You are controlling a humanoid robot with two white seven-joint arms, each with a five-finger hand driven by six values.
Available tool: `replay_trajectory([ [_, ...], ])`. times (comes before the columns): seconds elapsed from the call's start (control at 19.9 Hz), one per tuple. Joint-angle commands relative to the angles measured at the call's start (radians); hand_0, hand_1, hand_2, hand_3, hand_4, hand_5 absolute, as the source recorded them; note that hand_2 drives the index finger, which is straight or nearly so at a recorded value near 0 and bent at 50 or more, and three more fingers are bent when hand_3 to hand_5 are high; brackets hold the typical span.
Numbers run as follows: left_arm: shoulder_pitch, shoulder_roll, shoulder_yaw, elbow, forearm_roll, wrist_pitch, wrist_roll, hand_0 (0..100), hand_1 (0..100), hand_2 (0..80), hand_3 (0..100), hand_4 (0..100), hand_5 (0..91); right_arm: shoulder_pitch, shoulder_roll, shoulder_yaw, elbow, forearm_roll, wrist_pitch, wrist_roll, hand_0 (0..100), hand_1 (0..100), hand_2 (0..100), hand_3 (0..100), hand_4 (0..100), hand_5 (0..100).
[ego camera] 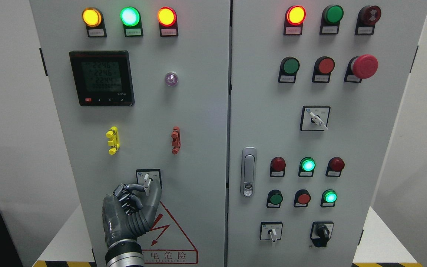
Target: Turn on light switch 1
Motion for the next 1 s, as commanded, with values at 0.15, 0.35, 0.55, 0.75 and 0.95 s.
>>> replay_trajectory([
  [0.15, -0.006, -0.002, 0.0, 0.001, 0.0, 0.003, -0.001, 23, 66, 60.5, 100, 95, 87.3, 0.0, -0.001, 0.0, 0.0, 0.0, 0.0, 0.001, 0, 0, 0, 0, 0, 0],
  [0.35, -0.003, -0.002, 0.001, 0.001, 0.0, 0.012, -0.001, 24, 66, 60.7, 100, 95, 87.3, 0.0, 0.0, 0.0, 0.0, 0.0, 0.0, 0.001, 0, 0, 0, 0, 0, 0],
  [0.55, -0.001, -0.002, 0.0, 0.001, 0.0, 0.012, -0.001, 25, 66, 60.9, 100, 96, 87.5, 0.0, -0.001, 0.0, 0.0, 0.0, 0.0, 0.001, 0, 0, 0, 0, 0, 0],
  [0.75, -0.001, -0.002, 0.0, 0.001, 0.0, 0.012, -0.001, 27, 66, 61.1, 100, 96, 87.6, 0.0, 0.0, 0.0, 0.0, 0.0, 0.0, 0.001, 0, 0, 0, 0, 0, 0],
  [0.95, -0.001, -0.002, -0.002, 0.001, 0.0, 0.012, -0.001, 29, 65, 61.4, 100, 97, 87.6, 0.0, 0.0, 0.0, 0.0, 0.0, 0.0, 0.001, 0, 0, 0, 0, 0, 0],
])
